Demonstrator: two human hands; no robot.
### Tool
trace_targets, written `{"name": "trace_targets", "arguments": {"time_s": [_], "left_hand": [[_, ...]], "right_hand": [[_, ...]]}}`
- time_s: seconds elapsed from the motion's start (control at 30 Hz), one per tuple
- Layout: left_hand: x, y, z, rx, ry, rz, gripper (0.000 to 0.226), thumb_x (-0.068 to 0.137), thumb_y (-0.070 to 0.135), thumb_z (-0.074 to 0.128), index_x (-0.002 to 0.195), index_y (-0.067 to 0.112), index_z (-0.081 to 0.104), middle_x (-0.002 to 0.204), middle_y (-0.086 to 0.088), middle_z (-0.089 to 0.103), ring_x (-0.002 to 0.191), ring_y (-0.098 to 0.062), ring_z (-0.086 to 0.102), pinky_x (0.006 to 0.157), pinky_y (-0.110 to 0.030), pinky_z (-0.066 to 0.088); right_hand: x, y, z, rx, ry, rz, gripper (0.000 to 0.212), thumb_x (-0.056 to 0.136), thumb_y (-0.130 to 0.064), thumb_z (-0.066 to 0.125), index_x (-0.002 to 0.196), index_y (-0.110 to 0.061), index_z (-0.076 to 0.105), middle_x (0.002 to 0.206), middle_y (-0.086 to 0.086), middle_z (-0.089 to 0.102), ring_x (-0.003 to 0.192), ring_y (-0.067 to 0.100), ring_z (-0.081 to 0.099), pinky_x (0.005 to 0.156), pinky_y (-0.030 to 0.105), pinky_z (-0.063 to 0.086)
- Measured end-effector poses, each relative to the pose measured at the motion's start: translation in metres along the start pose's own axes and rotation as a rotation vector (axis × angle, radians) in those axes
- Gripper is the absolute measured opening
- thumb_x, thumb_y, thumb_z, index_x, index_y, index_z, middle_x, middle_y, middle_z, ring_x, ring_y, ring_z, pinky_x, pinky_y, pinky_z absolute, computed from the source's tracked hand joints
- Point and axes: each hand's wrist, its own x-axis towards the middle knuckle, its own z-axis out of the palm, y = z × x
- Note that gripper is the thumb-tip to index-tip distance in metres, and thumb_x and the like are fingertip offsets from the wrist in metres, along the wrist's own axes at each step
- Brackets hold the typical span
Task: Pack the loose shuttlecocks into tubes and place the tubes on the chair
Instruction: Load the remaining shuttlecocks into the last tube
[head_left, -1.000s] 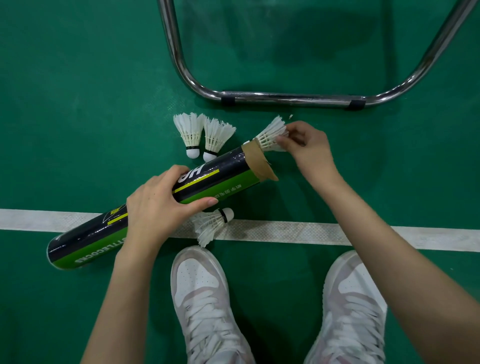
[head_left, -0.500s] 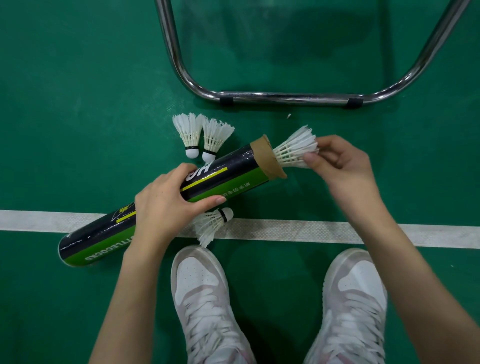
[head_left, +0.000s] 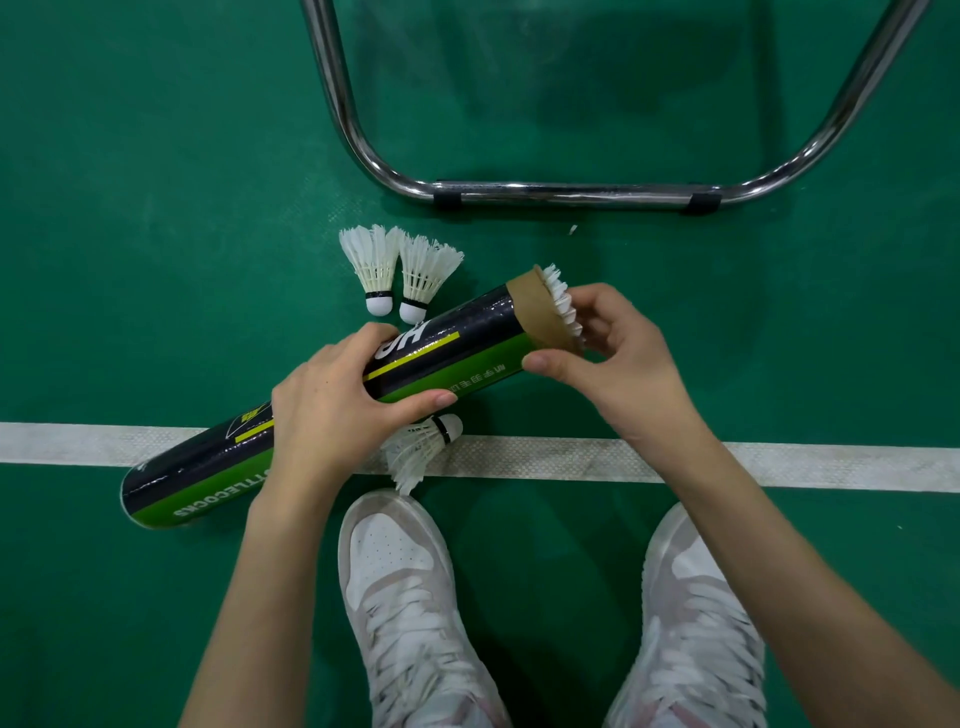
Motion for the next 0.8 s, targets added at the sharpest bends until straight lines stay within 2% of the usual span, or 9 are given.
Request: {"name": "trace_targets", "arguments": {"time_s": [0.2,0.37,0.63,0.8], "left_hand": [[-0.003,0.001,0.002,-0.001,0.006,0.01,0.077,0.051,0.082,0.041,0.111,0.035,0.052,0.102,0.011,0.062,0.1,-0.016,0.055,0.069,-0.03,0.03],[-0.005,0.002,0.0,-0.006,0.006,0.014,0.077,0.051,0.082,0.041,0.111,0.035,0.053,0.1,0.012,0.062,0.1,-0.015,0.055,0.068,-0.029,0.028],[-0.005,0.002,0.0,0.0,-0.008,0.019,0.077,0.051,0.082,0.04,0.112,0.035,0.052,0.102,0.011,0.062,0.101,-0.015,0.055,0.067,-0.029,0.028],[-0.007,0.002,0.0,-0.001,-0.011,0.022,0.077,0.051,0.081,0.041,0.112,0.036,0.053,0.102,0.011,0.062,0.101,-0.015,0.055,0.067,-0.029,0.027]], "right_hand": [[-0.003,0.002,0.013,-0.278,0.052,-0.038,0.045,0.069,-0.015,0.08,0.084,-0.034,0.042,0.082,-0.016,0.054,0.071,-0.008,0.048,0.064,0.008,0.037],[-0.004,-0.003,0.011,-0.242,0.054,-0.006,0.042,0.068,-0.012,0.08,0.084,-0.029,0.046,0.075,-0.018,0.054,0.067,-0.011,0.049,0.062,0.006,0.036],[-0.004,-0.001,0.011,-0.202,0.044,0.011,0.042,0.067,-0.01,0.08,0.079,-0.03,0.045,0.07,-0.018,0.055,0.064,-0.009,0.049,0.06,0.007,0.037],[-0.003,0.002,0.009,-0.184,0.007,0.028,0.04,0.068,-0.008,0.079,0.078,-0.027,0.046,0.064,-0.026,0.058,0.062,-0.009,0.051,0.059,0.007,0.036]]}}
